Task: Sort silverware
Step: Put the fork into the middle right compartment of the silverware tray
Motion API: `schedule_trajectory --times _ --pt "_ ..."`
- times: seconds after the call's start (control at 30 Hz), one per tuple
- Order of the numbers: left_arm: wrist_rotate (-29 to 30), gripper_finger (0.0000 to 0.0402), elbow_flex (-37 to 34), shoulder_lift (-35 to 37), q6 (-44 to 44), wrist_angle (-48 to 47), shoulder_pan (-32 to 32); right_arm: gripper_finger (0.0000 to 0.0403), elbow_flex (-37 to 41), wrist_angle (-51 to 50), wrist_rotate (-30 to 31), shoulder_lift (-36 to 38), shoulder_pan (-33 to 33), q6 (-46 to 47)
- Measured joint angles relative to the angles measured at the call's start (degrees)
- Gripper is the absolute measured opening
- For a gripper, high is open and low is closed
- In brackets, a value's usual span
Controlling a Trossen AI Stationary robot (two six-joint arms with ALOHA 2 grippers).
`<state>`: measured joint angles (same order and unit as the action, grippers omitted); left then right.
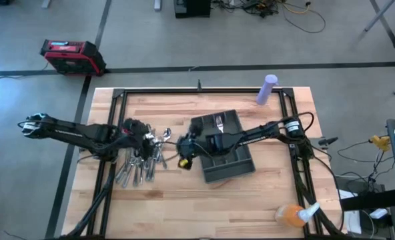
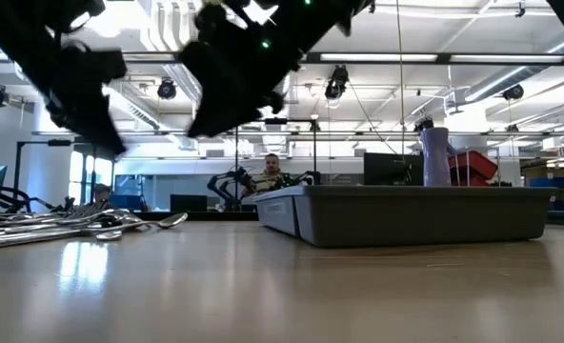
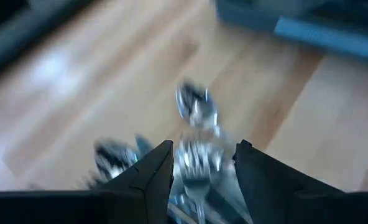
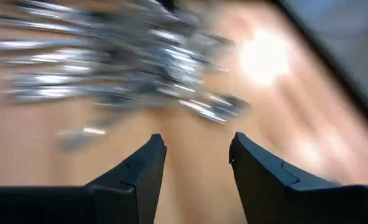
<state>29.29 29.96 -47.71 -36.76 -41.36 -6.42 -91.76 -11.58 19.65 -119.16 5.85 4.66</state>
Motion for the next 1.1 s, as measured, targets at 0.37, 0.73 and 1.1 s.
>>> schedule_trajectory --times 0.37,0.73,1.1 --pt "-2.42 0.0158 -3.11 -16.64 -8.38 0.97 3.06 0.0138 0.02 4.59 -13.06 -2.05 2.65 -0.74" --pt "0.01 0.0220 -1.11 -24.41 -5.63 7.13 4.41 0.0115 0.02 3.46 -13.17 -2.05 3.26 2.01" --pt "-1.83 0.0244 -0.61 -20.57 -3.75 11.33 2.00 0.0115 0.02 -1.01 -13.07 -2.05 3.67 -1.68"
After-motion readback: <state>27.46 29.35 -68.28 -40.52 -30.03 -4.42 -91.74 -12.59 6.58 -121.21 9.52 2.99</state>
